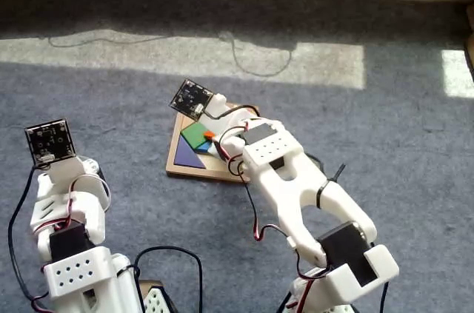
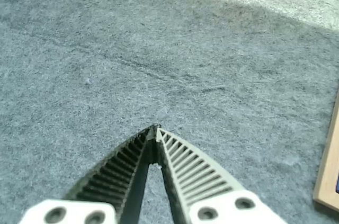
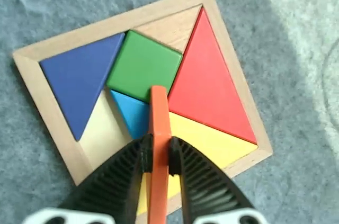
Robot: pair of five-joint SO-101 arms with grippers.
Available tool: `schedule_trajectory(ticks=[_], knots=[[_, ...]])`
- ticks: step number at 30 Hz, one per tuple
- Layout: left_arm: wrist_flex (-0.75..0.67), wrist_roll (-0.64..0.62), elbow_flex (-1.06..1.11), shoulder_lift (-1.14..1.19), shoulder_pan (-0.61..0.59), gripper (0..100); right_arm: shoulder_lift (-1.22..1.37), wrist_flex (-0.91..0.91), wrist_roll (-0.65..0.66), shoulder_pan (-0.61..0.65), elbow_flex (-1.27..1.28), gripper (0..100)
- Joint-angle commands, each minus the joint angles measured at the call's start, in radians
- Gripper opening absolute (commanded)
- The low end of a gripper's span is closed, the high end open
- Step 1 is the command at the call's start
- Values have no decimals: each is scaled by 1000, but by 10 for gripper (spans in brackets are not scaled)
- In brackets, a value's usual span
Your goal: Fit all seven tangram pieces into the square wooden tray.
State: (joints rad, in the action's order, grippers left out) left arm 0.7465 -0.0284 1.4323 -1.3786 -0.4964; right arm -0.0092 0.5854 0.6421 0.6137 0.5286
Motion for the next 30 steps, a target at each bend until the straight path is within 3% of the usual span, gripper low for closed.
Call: schedule_trajectory(ticks=[1,5,9,12,16,23,30], knots=[[-23,6,-7,-12,13,8,-53,-25,18,-7,22,5],[-23,6,-7,-12,13,8,-53,-7,20,36,42,5],[-21,6,-7,-12,13,8,-54,125,14,61,31,11],[-21,6,-7,-12,13,8,-56,239,14,76,28,83],[-21,6,-7,-12,13,8,-105,259,12,99,36,180],[-23,6,-7,-12,13,8,-243,260,-48,101,42,176],[-25,6,-7,-12,13,8,-266,278,-66,79,58,80]])
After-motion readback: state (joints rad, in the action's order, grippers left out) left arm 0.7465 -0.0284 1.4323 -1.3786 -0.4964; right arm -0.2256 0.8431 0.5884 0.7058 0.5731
